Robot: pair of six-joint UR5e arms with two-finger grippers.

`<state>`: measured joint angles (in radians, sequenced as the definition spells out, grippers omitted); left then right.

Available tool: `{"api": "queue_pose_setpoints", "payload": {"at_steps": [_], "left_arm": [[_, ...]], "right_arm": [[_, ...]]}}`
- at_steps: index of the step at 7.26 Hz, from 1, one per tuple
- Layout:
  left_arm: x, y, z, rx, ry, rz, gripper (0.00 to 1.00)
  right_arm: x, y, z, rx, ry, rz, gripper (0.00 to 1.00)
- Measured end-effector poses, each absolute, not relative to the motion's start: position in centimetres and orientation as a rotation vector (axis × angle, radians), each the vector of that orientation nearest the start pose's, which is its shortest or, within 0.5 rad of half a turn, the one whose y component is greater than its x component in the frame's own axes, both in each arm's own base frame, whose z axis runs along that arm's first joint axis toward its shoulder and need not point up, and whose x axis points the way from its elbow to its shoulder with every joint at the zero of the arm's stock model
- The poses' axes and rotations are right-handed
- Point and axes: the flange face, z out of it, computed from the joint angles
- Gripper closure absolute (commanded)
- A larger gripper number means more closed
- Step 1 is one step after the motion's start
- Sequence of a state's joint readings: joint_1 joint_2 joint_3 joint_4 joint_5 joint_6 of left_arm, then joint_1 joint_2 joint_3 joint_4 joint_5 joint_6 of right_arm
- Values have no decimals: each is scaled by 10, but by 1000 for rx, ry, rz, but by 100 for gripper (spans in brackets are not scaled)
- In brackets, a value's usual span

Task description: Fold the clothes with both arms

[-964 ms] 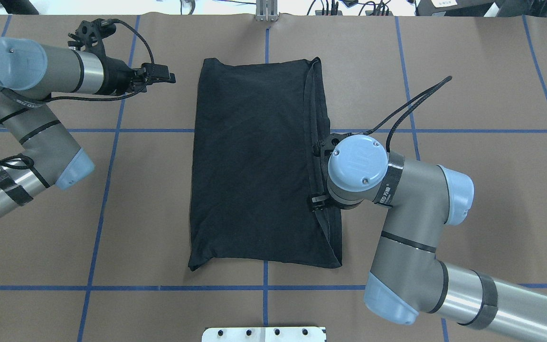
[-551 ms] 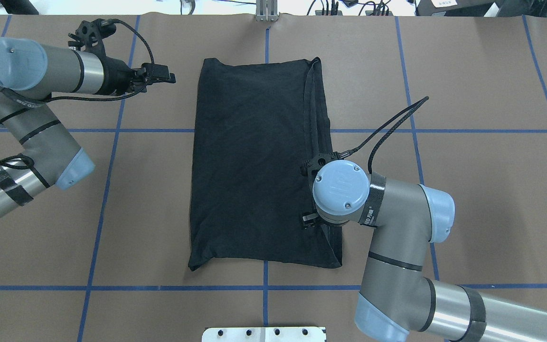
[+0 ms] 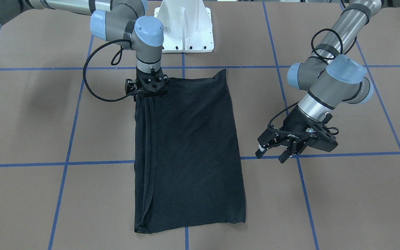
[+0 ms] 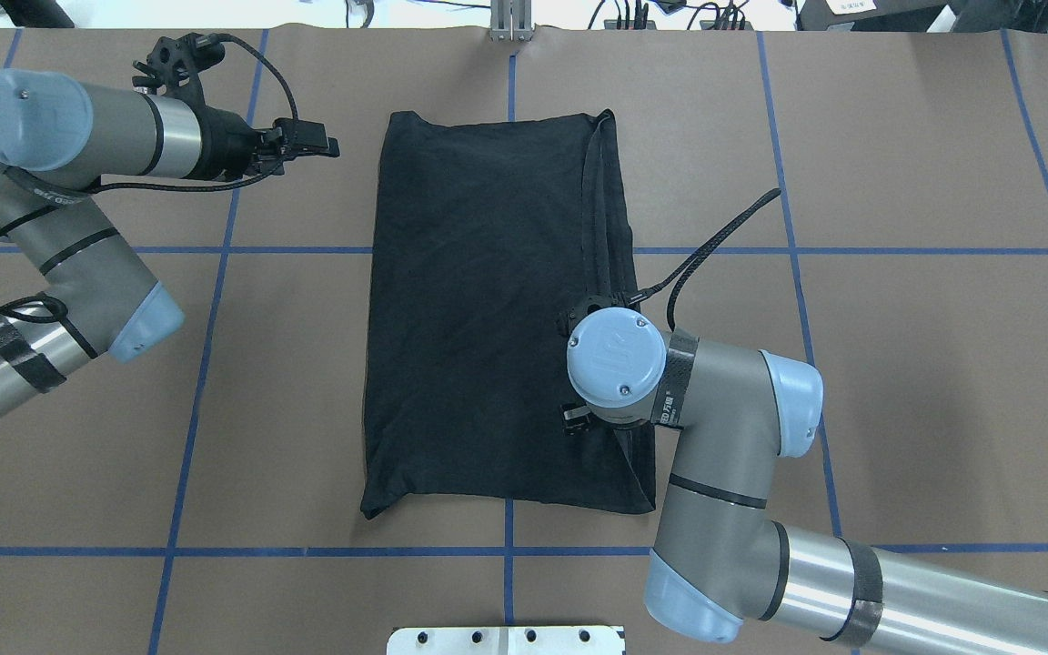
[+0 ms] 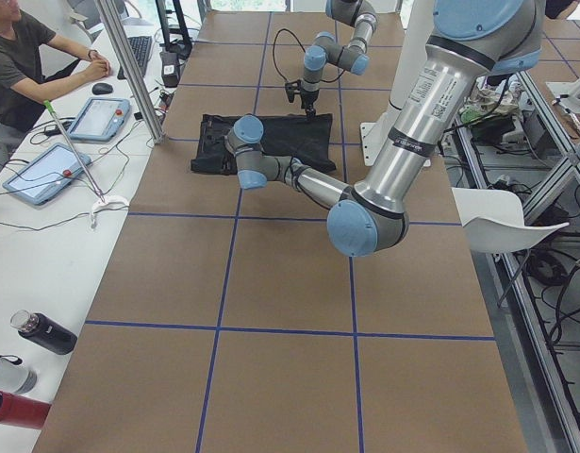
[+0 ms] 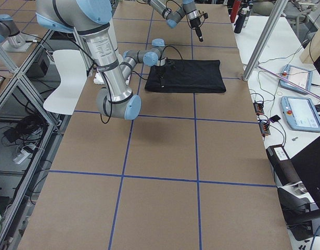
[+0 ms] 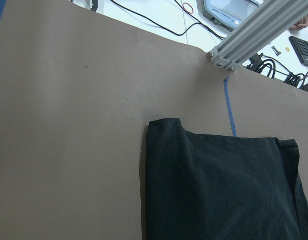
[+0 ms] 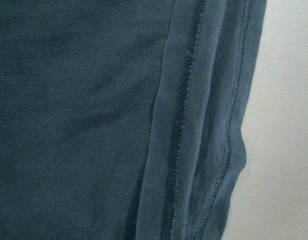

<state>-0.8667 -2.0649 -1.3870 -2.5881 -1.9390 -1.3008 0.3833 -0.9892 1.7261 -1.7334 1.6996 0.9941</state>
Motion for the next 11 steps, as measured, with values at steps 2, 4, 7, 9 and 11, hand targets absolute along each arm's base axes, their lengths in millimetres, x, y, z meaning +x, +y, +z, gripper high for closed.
{"api": "queue_pose_setpoints", "payload": {"at_steps": [2,4,7,9,11], "left_arm": [[372,-589,342,443,1274,-259,0],[373,-589,340,444,1276,-259,0],[374,-589,339,444,1277,-256,0],[376,-588,339,442,1278,-254,0],[378,-586,339,439,1280,-250,0]], "right_arm": [[-560,-365,286,154,-569,-232,0],[-548,-369,293,157,-566,-241,0],[-544,-370,302,153,-556,-242,0],[-538,-376,306,154,-551,-235,0],[-527,-386,317,158,-534,-238,0]]}}
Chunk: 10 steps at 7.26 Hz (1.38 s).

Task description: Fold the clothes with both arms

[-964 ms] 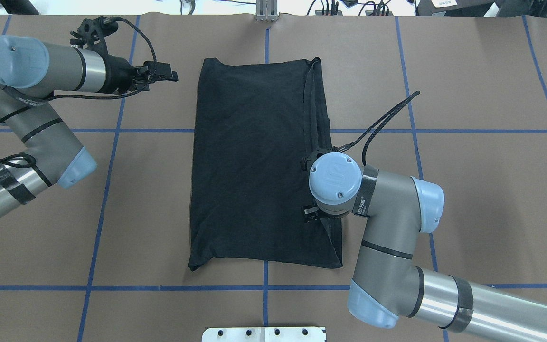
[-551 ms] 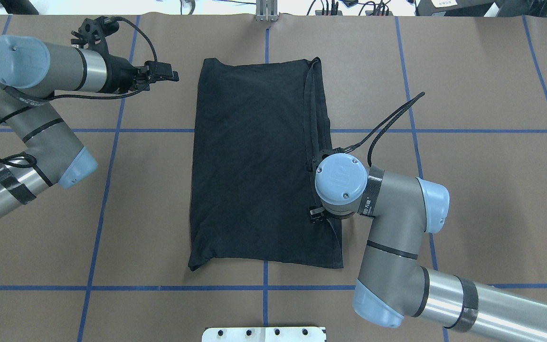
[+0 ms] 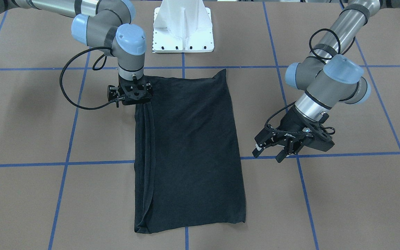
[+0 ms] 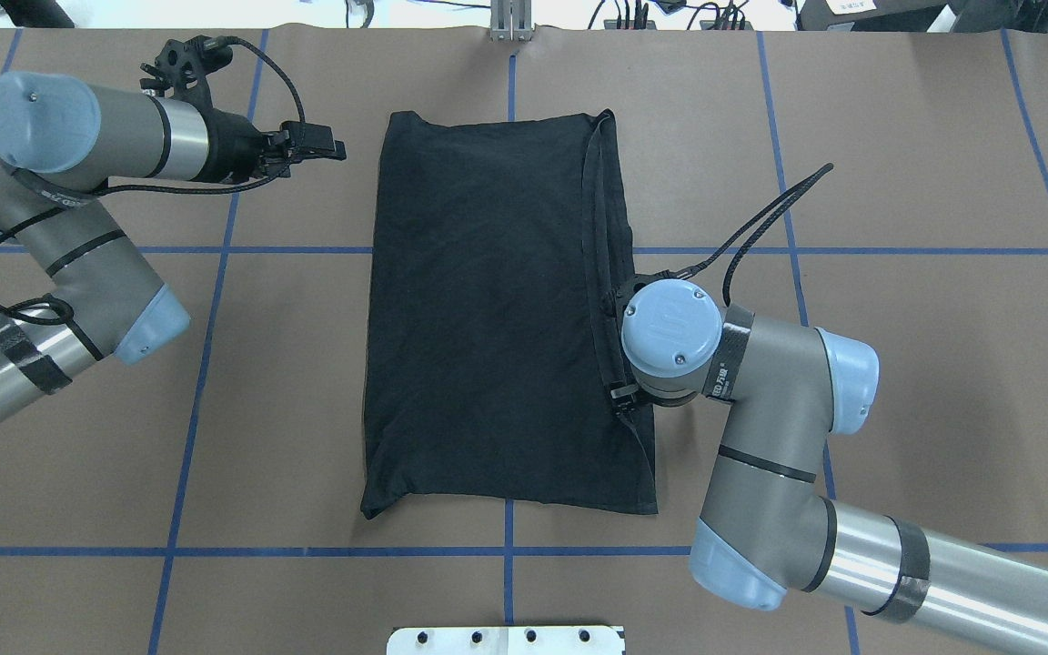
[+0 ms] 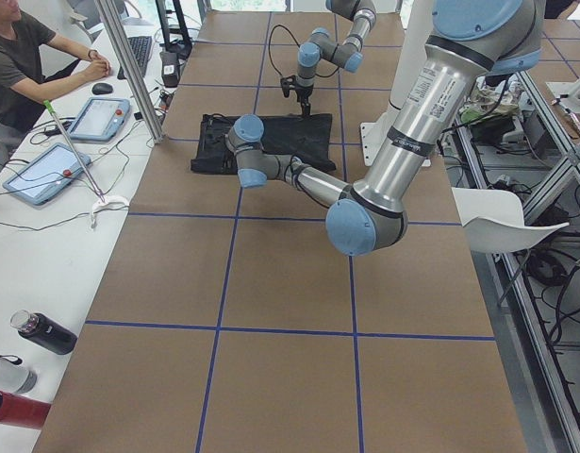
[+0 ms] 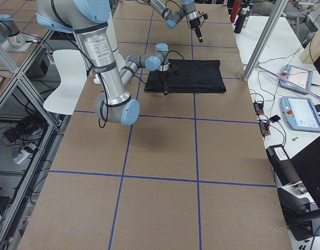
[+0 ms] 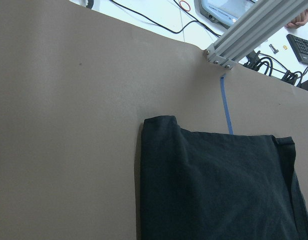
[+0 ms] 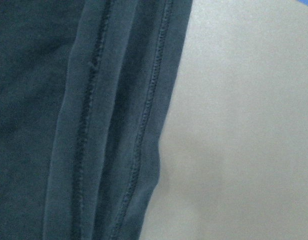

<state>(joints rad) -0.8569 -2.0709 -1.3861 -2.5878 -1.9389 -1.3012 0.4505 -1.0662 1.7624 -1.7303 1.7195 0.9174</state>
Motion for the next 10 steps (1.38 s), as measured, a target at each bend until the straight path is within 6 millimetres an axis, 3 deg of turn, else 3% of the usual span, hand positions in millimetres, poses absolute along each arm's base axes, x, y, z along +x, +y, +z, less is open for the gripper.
{"api": "queue_pose_setpoints", "payload": {"at_steps": [3,6,10], "left_arm": [[381,-584,339,437,1281,-247,0],[382,-584,342,434,1275,-246,0],[382,-585,344,433,1273,-247,0]], "right_arm": [[-512,-401,301,160,-572,-239,0],[-531,-385,276,177,-603,-270,0],[-547,-373,287,177,-574,-295,0]]}}
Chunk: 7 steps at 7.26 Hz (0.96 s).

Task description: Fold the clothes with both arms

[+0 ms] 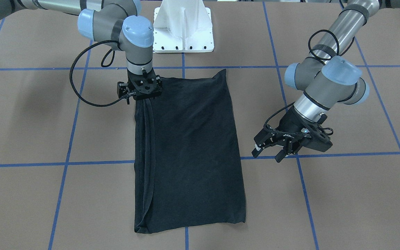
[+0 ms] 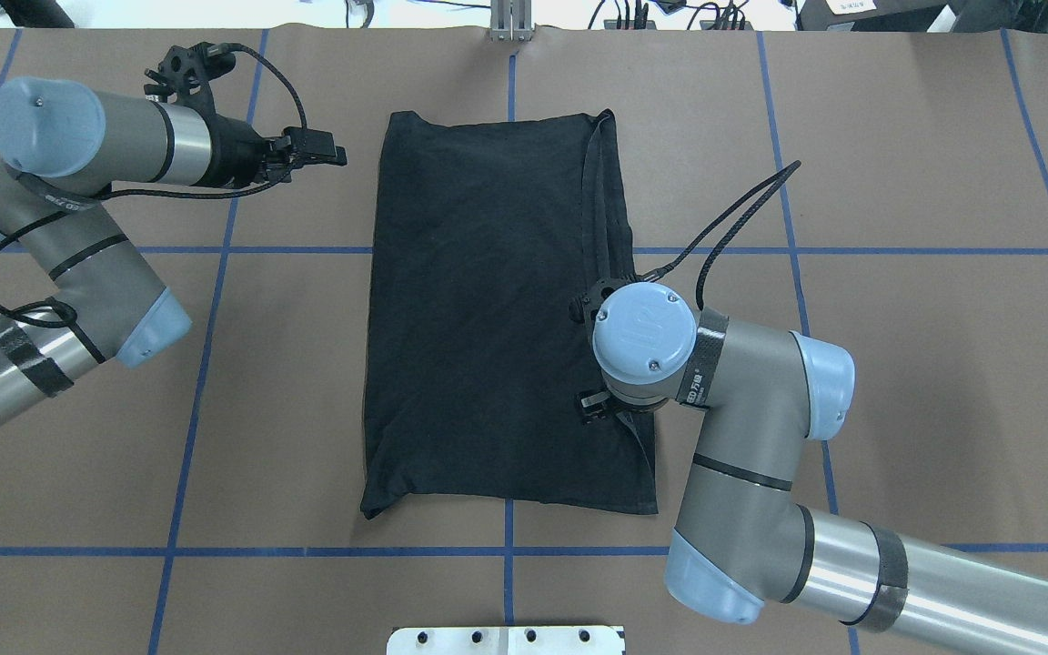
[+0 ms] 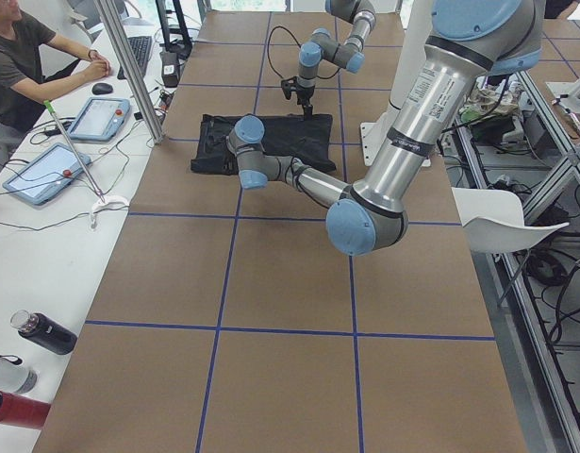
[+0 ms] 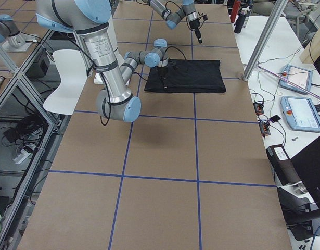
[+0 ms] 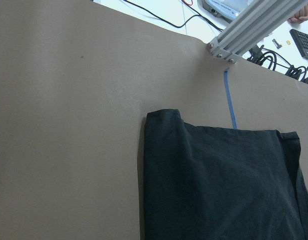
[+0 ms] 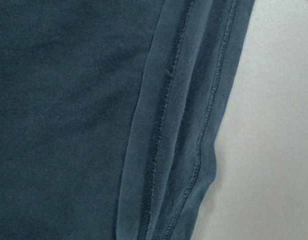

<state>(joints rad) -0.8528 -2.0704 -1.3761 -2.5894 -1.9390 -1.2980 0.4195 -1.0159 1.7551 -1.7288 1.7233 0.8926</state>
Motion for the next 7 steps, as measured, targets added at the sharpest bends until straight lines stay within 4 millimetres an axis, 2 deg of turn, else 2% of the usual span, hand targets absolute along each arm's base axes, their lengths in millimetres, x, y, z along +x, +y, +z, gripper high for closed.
{"api": "queue_pose_setpoints", "payload": {"at_steps": [4,7], "left_arm": [[382,-585,344,432,1273,-247,0],[383,-586,340,435,1277,-245,0]], "right_arm": [[-544,-377,296,173,-561,-296,0],[-531,-391,304,170,-551,-280,0]]}}
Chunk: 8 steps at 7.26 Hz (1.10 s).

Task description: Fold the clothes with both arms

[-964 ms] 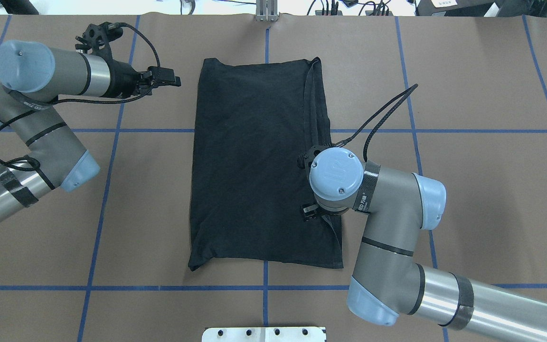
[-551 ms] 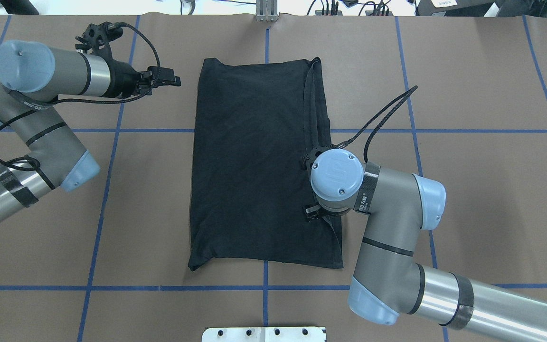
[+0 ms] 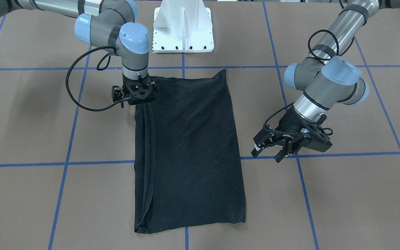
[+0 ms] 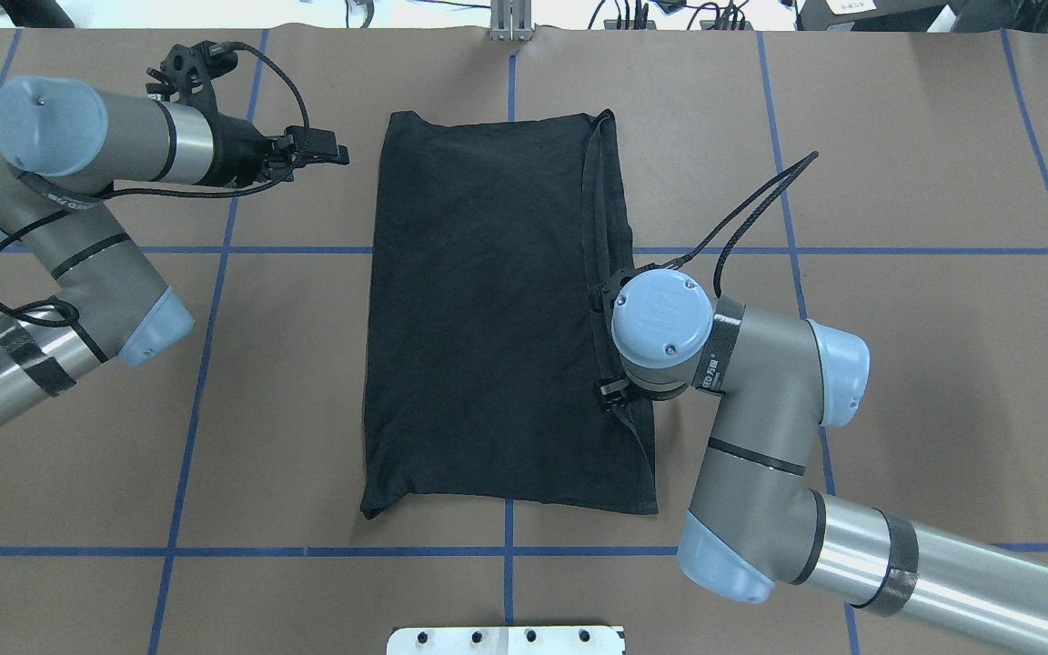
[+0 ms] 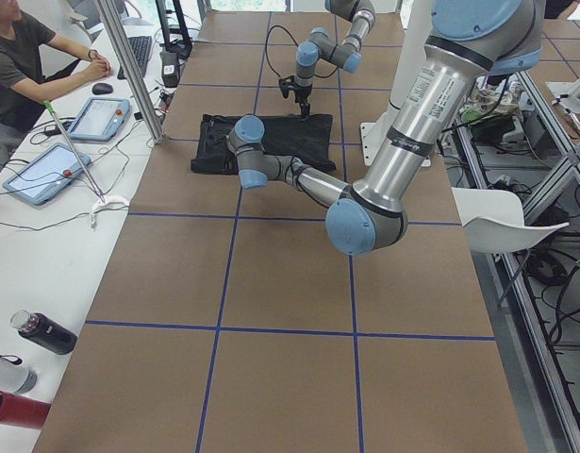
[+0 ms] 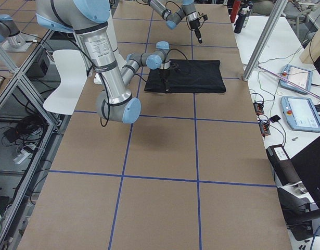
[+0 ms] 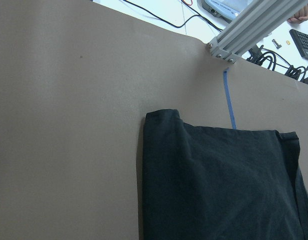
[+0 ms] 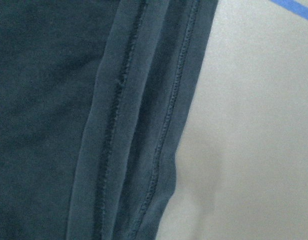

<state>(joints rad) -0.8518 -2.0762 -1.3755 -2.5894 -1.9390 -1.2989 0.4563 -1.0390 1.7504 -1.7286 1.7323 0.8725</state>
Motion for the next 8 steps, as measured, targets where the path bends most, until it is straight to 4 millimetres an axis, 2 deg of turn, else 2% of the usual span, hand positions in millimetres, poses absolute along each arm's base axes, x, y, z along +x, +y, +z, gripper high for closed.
{"api": "queue_pose_setpoints", "payload": {"at_steps": [3,8], "left_arm": [[384,-586,339,435,1278,-245,0],[384,-586,342,433,1274,-245,0]], "right_arm": [[-517,-404,307,161,-559,-276,0],[-529,-375,281,183,-635,-319,0]]}}
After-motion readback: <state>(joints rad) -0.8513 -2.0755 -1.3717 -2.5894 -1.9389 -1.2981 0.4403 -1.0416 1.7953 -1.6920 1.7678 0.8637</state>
